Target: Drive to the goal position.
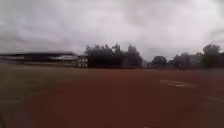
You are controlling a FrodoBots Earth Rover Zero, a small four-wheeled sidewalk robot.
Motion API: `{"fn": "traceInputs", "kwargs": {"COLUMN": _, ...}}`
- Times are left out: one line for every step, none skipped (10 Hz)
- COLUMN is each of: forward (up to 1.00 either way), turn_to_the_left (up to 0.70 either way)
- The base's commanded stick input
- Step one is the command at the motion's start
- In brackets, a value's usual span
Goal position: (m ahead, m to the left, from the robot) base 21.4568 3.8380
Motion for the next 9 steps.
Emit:
{"fn": "traceInputs", "kwargs": {"forward": 0.70, "turn_to_the_left": 0.00}}
{"fn": "traceInputs", "kwargs": {"forward": 0.70, "turn_to_the_left": 0.00}}
{"fn": "traceInputs", "kwargs": {"forward": 0.70, "turn_to_the_left": 0.00}}
{"fn": "traceInputs", "kwargs": {"forward": 0.70, "turn_to_the_left": 0.00}}
{"fn": "traceInputs", "kwargs": {"forward": 0.70, "turn_to_the_left": 0.00}}
{"fn": "traceInputs", "kwargs": {"forward": 0.70, "turn_to_the_left": 0.00}}
{"fn": "traceInputs", "kwargs": {"forward": 0.70, "turn_to_the_left": 0.00}}
{"fn": "traceInputs", "kwargs": {"forward": 0.70, "turn_to_the_left": 0.00}}
{"fn": "traceInputs", "kwargs": {"forward": 0.70, "turn_to_the_left": 0.00}}
